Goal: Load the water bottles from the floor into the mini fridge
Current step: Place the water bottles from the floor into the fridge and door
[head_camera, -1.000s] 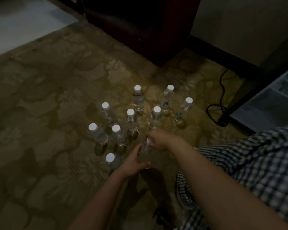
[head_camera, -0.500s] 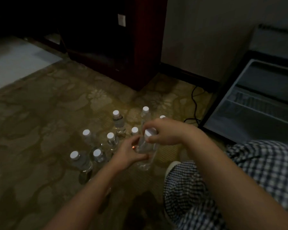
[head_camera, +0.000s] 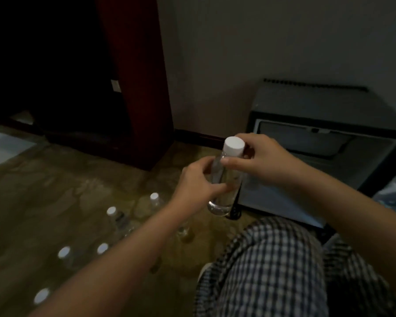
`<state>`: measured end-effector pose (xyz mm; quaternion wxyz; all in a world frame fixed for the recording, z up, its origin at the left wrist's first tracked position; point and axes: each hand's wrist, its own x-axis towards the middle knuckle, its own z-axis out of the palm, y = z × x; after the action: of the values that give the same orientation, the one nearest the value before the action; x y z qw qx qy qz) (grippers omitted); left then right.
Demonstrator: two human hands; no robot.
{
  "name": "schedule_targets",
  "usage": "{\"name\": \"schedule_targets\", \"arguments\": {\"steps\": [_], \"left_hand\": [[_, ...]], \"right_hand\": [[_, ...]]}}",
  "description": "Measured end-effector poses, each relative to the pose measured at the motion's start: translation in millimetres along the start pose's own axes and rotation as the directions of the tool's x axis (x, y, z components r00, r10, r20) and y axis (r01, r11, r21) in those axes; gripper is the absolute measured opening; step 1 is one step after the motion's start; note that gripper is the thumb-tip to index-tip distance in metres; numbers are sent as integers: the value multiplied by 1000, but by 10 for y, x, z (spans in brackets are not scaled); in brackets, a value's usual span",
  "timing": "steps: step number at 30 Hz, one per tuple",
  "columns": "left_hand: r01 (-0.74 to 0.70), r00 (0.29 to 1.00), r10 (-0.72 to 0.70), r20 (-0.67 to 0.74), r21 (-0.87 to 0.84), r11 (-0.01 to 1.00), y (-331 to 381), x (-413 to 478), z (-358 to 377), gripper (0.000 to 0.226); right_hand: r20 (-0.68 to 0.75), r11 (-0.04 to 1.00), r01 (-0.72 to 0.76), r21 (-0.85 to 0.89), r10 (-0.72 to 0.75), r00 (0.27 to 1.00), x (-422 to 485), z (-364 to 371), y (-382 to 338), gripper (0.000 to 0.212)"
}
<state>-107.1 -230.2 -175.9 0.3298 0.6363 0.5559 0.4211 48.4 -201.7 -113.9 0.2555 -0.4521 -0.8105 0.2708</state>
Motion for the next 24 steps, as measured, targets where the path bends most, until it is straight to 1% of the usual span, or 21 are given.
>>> {"name": "schedule_targets", "arguments": {"steps": [2,5,10,14,17,20,24], "left_hand": [[-19,1000,19,-4,-9,1000,176,160,202,46],[-16,999,17,41,-37,999,371,386,508,45],[22,976,-10,217,-50,999,577,787,970,47],[27,947,-33,319,23,999,545,989,1243,51],[7,928,-43,371,98,995,470,1152,1455,56],[-10,906,-67,418,179,984,360,1312,1641,59],[4,895,-126,427,276,961,99,1517,1875,64]], "right_hand": [[-47,999,-42,-17,41,998,-8,-211,132,28],[-87,995,-99,-20,97,991,-14,-496,351,31],[-173,986,-163,-30,156,973,-50,-868,784,32],[-228,983,-185,-18,176,958,-93,-939,1125,20],[-245,974,-228,3,222,944,-85,-919,1439,11],[-265,960,-275,48,277,924,-43,-854,1740,14],[-226,949,-313,44,314,922,69,-729,2136,19]]}}
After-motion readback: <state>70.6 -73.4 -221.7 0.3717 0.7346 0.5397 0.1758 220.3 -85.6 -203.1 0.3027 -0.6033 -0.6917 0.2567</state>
